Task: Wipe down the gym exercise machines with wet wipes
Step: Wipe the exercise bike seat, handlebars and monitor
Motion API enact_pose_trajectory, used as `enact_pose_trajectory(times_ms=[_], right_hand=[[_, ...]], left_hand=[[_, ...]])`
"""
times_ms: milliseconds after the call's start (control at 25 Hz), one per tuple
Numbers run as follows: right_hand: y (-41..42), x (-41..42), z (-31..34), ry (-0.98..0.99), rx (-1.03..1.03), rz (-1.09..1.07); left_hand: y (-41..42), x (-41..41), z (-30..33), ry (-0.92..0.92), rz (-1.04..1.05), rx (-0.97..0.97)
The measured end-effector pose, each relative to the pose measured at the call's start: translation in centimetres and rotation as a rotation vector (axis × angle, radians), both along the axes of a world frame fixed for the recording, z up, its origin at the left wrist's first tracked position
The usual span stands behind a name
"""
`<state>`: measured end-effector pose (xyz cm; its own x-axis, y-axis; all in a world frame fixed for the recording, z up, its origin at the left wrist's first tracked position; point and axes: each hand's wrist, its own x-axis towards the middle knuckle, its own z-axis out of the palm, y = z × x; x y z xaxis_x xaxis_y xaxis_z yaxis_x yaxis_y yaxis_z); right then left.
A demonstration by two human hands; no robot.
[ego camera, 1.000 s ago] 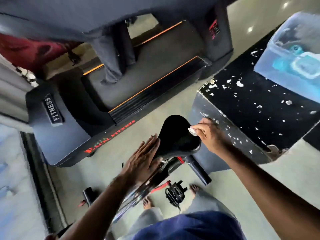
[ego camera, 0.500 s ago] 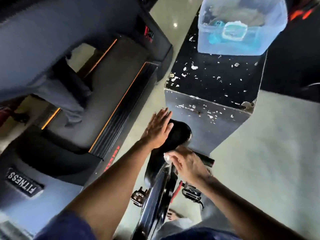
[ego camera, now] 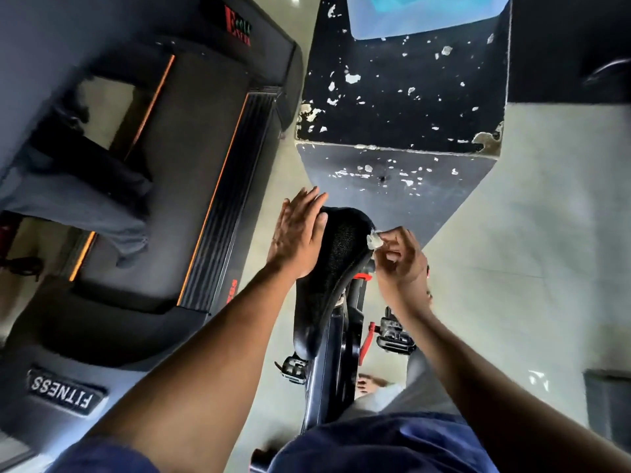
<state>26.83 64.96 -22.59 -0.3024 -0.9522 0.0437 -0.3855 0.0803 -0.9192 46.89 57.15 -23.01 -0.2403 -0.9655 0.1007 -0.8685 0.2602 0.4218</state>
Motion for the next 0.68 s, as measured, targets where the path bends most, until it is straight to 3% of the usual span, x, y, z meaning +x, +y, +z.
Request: enact_pose_trajectory(times_ms=[80,200,320,400,520,680], right_hand=[[3.1,2.7,-0.1,-0.094,0.023,-0.008],[8.6,6.4,0.7,-0.226,0.074,0.146],[10.2,5.9,1.0,-0.186,0.057,0.297],[8.1,5.0,1.0,-0.211,0.047,0.182],[3.2,3.7,0.4,-0.331,0.138,-0.203],[0.2,1.9,0.1,-0.420,0.189,-0.261]], left_hand=[[0.0,0.0,-0.2,0.008,-0.003,-0.006],[-0.1,0.1,-0.2,0.008,0.007,0.004],[0.1,0.0,0.0,0.014,0.015,0.019],[0.1,0.0,0.0,0.020,0.011,0.011],[0.0,0.1,-0.2,0.006,0.014,0.014],[0.0,0.2,-0.3,0.011,0.005,0.003]])
